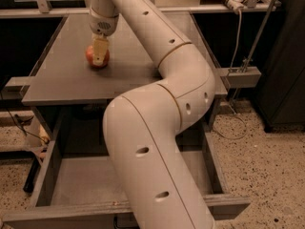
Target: Place apple into top drawer
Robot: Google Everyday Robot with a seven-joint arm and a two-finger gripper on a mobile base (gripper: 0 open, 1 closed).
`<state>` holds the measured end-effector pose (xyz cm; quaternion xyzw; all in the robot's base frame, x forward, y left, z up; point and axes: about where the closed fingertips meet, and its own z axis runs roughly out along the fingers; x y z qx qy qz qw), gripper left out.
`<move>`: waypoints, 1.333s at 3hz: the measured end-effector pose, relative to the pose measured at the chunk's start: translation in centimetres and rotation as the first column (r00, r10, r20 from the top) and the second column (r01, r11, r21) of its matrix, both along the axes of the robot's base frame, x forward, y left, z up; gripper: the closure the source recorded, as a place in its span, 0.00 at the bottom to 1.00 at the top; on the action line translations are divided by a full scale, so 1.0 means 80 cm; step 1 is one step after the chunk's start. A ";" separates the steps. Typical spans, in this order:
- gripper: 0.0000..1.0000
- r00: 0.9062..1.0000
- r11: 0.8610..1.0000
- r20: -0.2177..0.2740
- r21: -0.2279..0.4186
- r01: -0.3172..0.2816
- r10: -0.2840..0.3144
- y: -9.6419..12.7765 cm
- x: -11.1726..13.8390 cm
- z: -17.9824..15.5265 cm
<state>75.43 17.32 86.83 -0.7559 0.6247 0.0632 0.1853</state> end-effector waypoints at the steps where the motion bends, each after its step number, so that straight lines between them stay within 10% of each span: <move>1: 0.66 1.000 1.000 0.000 0.000 0.000 0.000 0.000 0.000 0.000; 2: 0.89 1.000 1.000 0.000 0.000 0.000 0.000 0.000 0.000 0.000; 4: 1.00 1.000 1.000 0.019 0.008 0.001 -0.001 0.004 0.004 0.001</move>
Offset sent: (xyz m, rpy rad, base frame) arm 0.0000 0.0000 0.0000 0.0000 0.0000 0.0000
